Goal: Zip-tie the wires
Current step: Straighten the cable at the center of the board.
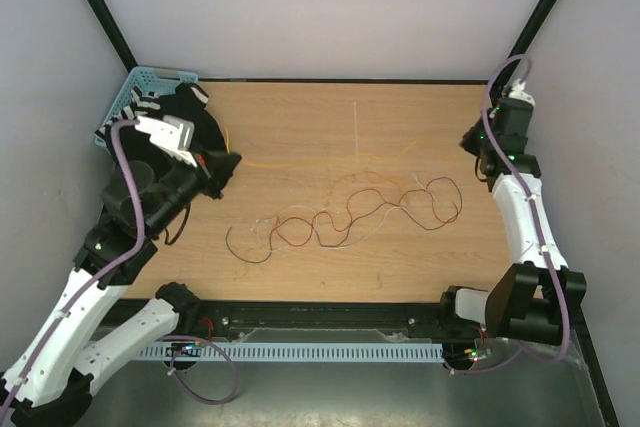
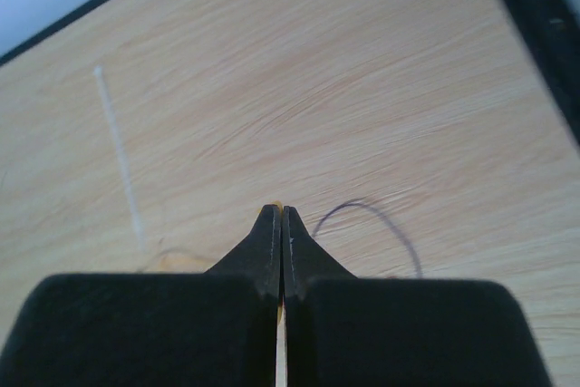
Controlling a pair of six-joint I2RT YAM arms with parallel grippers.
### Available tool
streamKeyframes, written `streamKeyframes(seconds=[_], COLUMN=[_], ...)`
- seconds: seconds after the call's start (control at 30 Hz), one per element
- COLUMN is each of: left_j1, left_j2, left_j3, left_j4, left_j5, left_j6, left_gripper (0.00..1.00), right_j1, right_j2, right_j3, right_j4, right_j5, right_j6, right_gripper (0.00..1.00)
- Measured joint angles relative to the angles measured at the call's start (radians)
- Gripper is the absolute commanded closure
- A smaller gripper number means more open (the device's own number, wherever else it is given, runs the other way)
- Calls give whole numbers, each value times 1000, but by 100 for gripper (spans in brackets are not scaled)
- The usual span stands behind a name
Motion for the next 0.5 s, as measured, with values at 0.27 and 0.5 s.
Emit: streamKeyframes(seconds=[0.27, 0.5], left_j1=[2, 2], left_j2=[-106, -109], left_j3=[-235, -395], left_j4=[-121, -131], left_j5=[-38, -54], left_j6=[-71, -141], left_gripper=[100, 100], right_j1=[-96, -117], right_j2=[7, 14], right_j3=[29, -27], right_j4=[-37, -54], right_j5=[68, 141], right_j6=[-48, -82], right_gripper=[100, 100])
